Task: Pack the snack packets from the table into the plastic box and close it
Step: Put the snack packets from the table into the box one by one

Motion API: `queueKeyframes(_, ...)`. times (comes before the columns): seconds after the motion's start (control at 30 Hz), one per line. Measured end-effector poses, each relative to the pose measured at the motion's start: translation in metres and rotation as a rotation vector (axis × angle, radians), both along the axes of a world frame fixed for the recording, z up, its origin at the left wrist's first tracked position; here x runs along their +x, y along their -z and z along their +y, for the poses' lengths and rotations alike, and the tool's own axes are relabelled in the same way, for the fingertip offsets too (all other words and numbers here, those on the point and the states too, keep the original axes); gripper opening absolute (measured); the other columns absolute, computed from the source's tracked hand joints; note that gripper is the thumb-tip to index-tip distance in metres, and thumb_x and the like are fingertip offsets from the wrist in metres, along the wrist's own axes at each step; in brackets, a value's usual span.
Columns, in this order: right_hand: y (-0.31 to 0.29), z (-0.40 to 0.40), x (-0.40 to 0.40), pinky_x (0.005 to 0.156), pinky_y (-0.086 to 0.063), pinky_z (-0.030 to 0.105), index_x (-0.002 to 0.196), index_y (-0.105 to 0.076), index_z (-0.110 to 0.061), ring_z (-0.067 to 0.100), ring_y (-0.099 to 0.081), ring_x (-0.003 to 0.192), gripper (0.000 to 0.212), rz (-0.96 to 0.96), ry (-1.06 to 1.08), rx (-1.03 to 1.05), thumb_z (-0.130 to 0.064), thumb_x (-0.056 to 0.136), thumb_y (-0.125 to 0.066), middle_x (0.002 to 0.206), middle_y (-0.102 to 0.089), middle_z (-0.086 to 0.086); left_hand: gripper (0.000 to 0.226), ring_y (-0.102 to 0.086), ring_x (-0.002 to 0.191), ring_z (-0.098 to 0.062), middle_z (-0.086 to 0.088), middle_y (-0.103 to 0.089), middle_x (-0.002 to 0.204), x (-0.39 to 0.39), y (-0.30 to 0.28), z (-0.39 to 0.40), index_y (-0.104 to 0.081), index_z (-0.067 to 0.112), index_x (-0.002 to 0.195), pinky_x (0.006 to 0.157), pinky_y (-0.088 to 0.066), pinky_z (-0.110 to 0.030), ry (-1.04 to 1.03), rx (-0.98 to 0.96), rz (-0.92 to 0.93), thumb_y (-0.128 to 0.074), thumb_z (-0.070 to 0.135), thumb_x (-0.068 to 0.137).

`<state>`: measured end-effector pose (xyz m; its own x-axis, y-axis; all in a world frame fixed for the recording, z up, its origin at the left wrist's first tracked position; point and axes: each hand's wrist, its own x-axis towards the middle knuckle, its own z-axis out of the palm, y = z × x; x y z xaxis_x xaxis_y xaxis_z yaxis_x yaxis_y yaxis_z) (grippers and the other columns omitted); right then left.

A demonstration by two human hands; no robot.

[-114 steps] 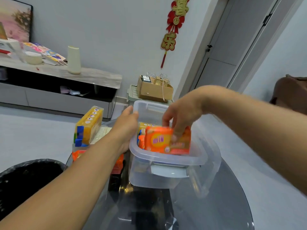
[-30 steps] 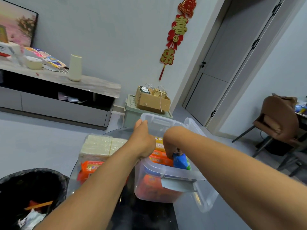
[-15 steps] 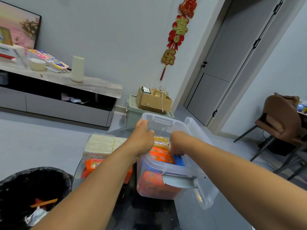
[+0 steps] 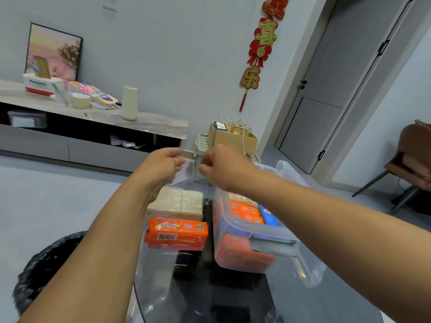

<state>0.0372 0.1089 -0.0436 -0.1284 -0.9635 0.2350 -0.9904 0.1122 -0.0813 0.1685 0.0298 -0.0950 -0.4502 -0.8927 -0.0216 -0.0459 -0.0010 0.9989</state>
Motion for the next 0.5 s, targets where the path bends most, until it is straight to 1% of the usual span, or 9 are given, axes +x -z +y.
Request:
queueKeyframes(0.1, 0.019, -0.002, 0.026, 0.075, -0.058, 0.035, 0.101, -0.079, -0.02, 0.023, -0.069, 0.084, 0.029, 0.145, -0.154, 0.17, -0.043, 0.09, -0.064, 0.092, -0.075, 0.002, 0.048, -0.055, 0.124, -0.028, -0.014, -0.058, 0.138, 0.012, 0.014, -0.011, -0.048, 0.013, 0.144, 0.105, -0.043, -0.041, -0.073, 0.045, -0.05, -0.053, 0.003, 0.097)
queueKeyframes(0.17, 0.044, -0.001, 0.042, 0.076, -0.054, 0.034, 0.119, -0.071, -0.02, 0.024, -0.066, 0.091, 0.048, 0.217, -0.173, 0.387, -0.053, 0.083, -0.072, 0.102, -0.072, 0.001, 0.048, -0.053, 0.127, -0.031, -0.016, -0.057, 0.139, 0.015, 0.019, -0.016, -0.049, 0.015, 0.143, 0.106, -0.041, -0.043, -0.09, 0.074, -0.069, -0.053, 0.004, 0.097)
queueKeyframes(0.23, 0.071, 0.004, 0.057, 0.072, -0.046, 0.034, 0.121, -0.065, -0.019, 0.026, -0.064, 0.091, 0.051, 0.303, -0.18, 0.508, -0.049, 0.081, -0.077, 0.098, -0.065, 0.002, 0.048, -0.053, 0.127, -0.03, -0.017, -0.056, 0.139, 0.019, 0.02, -0.02, -0.048, 0.015, 0.144, 0.101, -0.043, -0.039, -0.093, 0.074, -0.067, -0.052, 0.003, 0.097)
queueKeyframes(0.3, 0.079, 0.007, 0.064, 0.068, -0.04, 0.033, 0.111, -0.066, -0.017, 0.027, -0.064, 0.089, 0.036, 0.352, -0.213, 0.501, -0.045, 0.089, -0.07, 0.092, -0.061, 0.003, 0.047, -0.055, 0.122, -0.028, -0.016, -0.058, 0.134, 0.021, 0.019, -0.021, -0.048, 0.014, 0.144, 0.096, -0.042, -0.037, -0.105, 0.066, -0.046, -0.051, 0.004, 0.098)
queueKeyframes(0.33, 0.072, 0.005, 0.063, 0.066, -0.039, 0.032, 0.102, -0.065, -0.017, 0.027, -0.063, 0.085, 0.031, 0.319, -0.2, 0.471, -0.047, 0.093, -0.065, 0.089, -0.062, 0.003, 0.044, -0.057, 0.116, -0.026, -0.015, -0.06, 0.128, 0.021, 0.019, -0.023, -0.049, 0.013, 0.143, 0.094, -0.042, -0.037, -0.114, 0.06, -0.03, -0.049, 0.007, 0.099)
queueKeyframes(0.4, 0.041, 0.0, 0.061, 0.06, -0.039, 0.029, 0.082, -0.059, -0.021, 0.024, -0.061, 0.074, 0.035, 0.224, -0.14, 0.405, -0.054, 0.092, -0.061, 0.077, -0.06, -0.001, 0.037, -0.058, 0.104, -0.024, -0.012, -0.065, 0.115, 0.023, 0.014, -0.026, -0.053, 0.014, 0.138, 0.089, -0.043, -0.037, -0.152, 0.056, 0.026, -0.045, 0.014, 0.102)
queueKeyframes(0.43, 0.019, -0.002, 0.059, 0.059, -0.042, 0.028, 0.079, -0.056, -0.021, 0.024, -0.063, 0.075, 0.034, 0.179, -0.116, 0.362, -0.053, 0.088, -0.066, 0.075, -0.06, -0.002, 0.036, -0.058, 0.1, -0.023, -0.01, -0.067, 0.108, 0.024, 0.011, -0.028, -0.054, 0.015, 0.136, 0.087, -0.045, -0.037, -0.175, 0.068, 0.066, -0.044, 0.018, 0.102)
queueKeyframes(0.47, -0.006, -0.003, 0.056, 0.061, -0.047, 0.028, 0.085, -0.059, -0.023, 0.024, -0.066, 0.08, 0.029, 0.127, -0.089, 0.32, -0.048, 0.084, -0.072, 0.081, -0.064, -0.002, 0.035, -0.06, 0.099, -0.022, -0.007, -0.068, 0.103, 0.024, 0.008, -0.029, -0.055, 0.016, 0.134, 0.088, -0.046, -0.037, -0.186, 0.083, 0.101, -0.043, 0.021, 0.102)
queueKeyframes(0.5, -0.032, -0.003, 0.052, 0.066, -0.053, 0.03, 0.099, -0.062, -0.024, 0.023, -0.067, 0.086, 0.031, 0.07, -0.062, 0.27, -0.043, 0.081, -0.077, 0.094, -0.067, 0.0, 0.037, -0.062, 0.102, -0.022, -0.006, -0.069, 0.104, 0.024, 0.005, -0.029, -0.055, 0.018, 0.135, 0.092, -0.047, -0.037, -0.191, 0.097, 0.127, -0.042, 0.025, 0.101)
